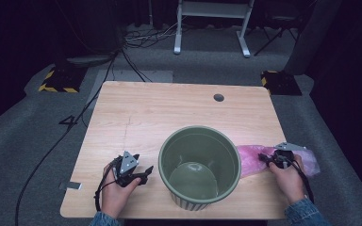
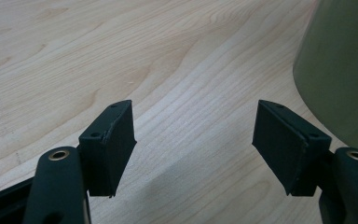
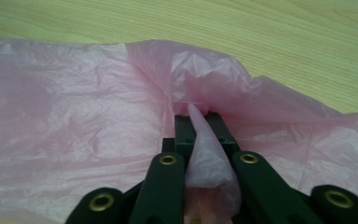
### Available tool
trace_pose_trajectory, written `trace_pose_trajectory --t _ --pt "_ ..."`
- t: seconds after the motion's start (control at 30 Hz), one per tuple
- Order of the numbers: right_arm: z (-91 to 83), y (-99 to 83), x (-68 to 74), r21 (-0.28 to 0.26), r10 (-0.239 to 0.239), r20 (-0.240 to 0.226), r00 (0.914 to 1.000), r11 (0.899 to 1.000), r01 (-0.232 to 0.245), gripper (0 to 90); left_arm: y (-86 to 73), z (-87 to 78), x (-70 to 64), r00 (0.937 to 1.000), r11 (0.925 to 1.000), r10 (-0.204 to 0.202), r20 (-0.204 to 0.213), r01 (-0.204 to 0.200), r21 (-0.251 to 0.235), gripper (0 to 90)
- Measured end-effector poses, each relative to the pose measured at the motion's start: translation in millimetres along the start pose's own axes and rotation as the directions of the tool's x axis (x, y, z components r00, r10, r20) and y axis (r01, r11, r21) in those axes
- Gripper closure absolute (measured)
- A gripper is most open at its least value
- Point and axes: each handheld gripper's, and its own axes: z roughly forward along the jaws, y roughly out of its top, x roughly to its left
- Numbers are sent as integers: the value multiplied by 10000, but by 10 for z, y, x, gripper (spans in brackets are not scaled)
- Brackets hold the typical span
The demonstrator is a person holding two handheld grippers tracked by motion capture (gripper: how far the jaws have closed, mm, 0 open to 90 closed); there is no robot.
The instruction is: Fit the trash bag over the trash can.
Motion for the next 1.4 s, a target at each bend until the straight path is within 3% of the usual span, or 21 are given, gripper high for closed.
trace_pose_trajectory --t 0.1,0.17,0.3,0.33,0.37,0.53,0.67,0.7,0.73,0.93,1.17,1.4 --pt "-16 30 -13 -343 -43 -153 9999 9994 38 892 -2 -16 15 10000 10000 -57 -46 57 -45 295" --pt "-82 83 13 -878 -371 -230 9990 9955 350 893 -3 -19 24 10000 10000 -53 -64 53 -43 295" --pt "-238 217 50 -1727 -1078 -377 9935 9799 997 893 -3 -15 14 10000 10000 -22 -26 22 -34 295" --pt "-238 217 50 -1727 -1078 -377 9935 9799 997 893 -3 -15 14 10000 10000 -22 -26 22 -34 295" --pt "-299 268 54 -2154 -1204 -544 9912 9707 1061 893 -3 -16 15 10000 10000 10 -26 -10 -26 295" --pt "-384 348 16 -2775 -933 -991 9907 9587 625 893 -3 -32 26 10000 10000 -36 -56 36 -74 294" --pt "-440 403 1 -3136 -1061 -1144 9877 9473 654 893 -5 -34 28 10000 10000 -55 -62 55 -62 294" --pt "-494 453 -5 -3392 -1186 -1253 9850 9381 698 893 -5 -34 28 10000 10000 -52 -59 52 -56 295" --pt "-494 453 -5 -3392 -1186 -1253 9850 9381 698 893 -5 -34 28 10000 10000 -52 -59 52 -56 295" --pt "-675 615 -50 -4225 -1414 -1660 9759 9044 592 893 -5 -40 32 10000 9999 -63 -74 62 -99 295" --pt "-808 750 -43 -4666 -1715 -1896 9668 8821 650 892 -5 -39 31 10000 9999 -60 -67 60 -85 294" --pt "-941 887 9 -4656 -2182 -1614 9625 8767 1206 892 -7 -44 34 9999 9999 -85 -68 84 -98 295"
